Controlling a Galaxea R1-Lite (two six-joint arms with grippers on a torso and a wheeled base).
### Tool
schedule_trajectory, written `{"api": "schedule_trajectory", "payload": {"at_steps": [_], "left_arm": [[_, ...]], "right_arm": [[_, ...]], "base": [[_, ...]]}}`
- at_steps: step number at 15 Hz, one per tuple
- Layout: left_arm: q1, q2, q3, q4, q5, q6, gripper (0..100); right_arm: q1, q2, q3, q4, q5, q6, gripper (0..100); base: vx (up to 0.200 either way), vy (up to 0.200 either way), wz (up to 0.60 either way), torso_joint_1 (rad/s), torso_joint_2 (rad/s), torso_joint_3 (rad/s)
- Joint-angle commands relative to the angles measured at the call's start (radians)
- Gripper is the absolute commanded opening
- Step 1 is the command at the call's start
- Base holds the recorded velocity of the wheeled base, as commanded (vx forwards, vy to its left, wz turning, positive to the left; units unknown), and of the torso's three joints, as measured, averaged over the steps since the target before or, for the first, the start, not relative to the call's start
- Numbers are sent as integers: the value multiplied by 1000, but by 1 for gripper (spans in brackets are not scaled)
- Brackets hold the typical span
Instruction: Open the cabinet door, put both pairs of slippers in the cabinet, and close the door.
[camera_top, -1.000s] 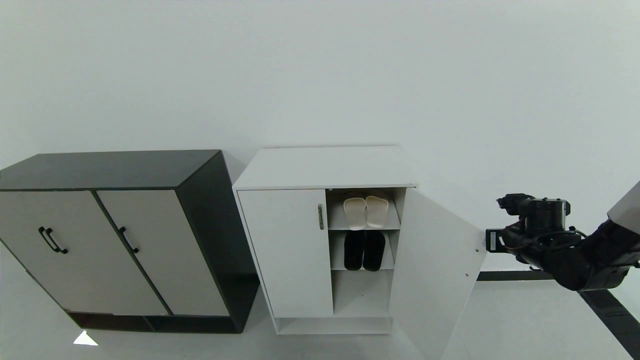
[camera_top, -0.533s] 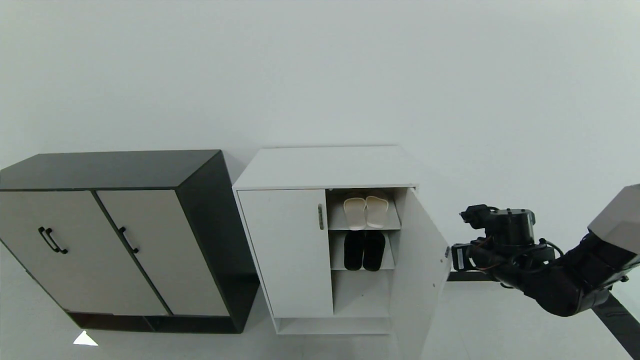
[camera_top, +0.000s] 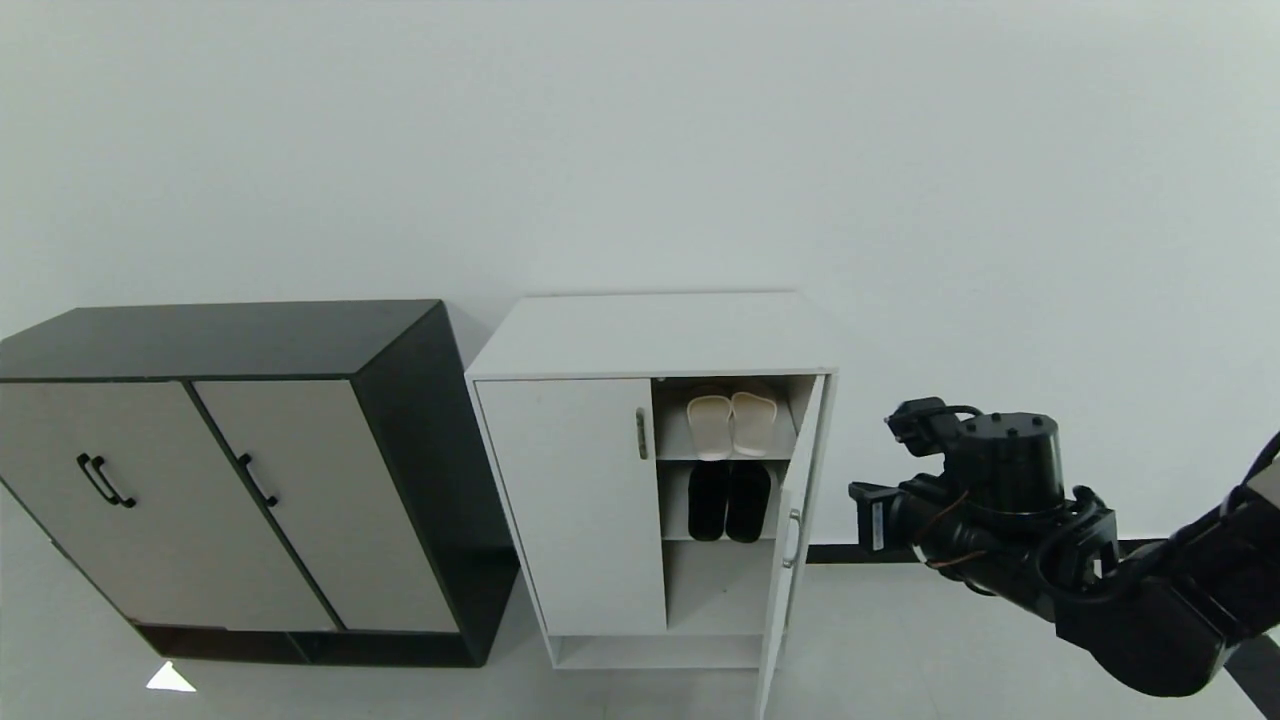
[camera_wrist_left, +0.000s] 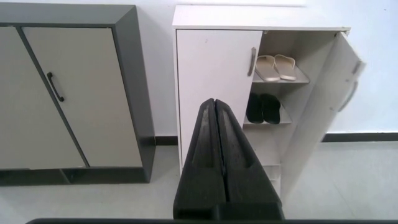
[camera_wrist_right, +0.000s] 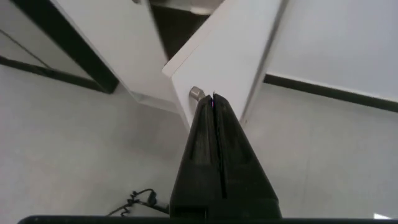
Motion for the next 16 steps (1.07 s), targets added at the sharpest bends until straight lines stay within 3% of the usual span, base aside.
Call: {"api": "schedule_trajectory", "payload": {"at_steps": [1, 3, 6, 16], "left_arm": [[0, 1, 0, 0, 0, -2, 0], [0, 1, 0, 0, 0, -2, 0], [0, 1, 0, 0, 0, 0, 0], [0, 1, 0, 0, 0, 0, 0]], "right_arm": [[5, -38, 18, -11, 12, 3, 0], [-2, -7, 38, -66, 16, 6, 0], [0, 90, 122, -319, 43, 37, 0], [54, 152, 165, -365, 63, 34, 0]], "base": [[0, 0, 0, 0, 0, 0], [0, 0, 0, 0, 0, 0], [133, 0, 0, -2, 2, 2], [200, 0, 0, 5, 2, 1]]}}
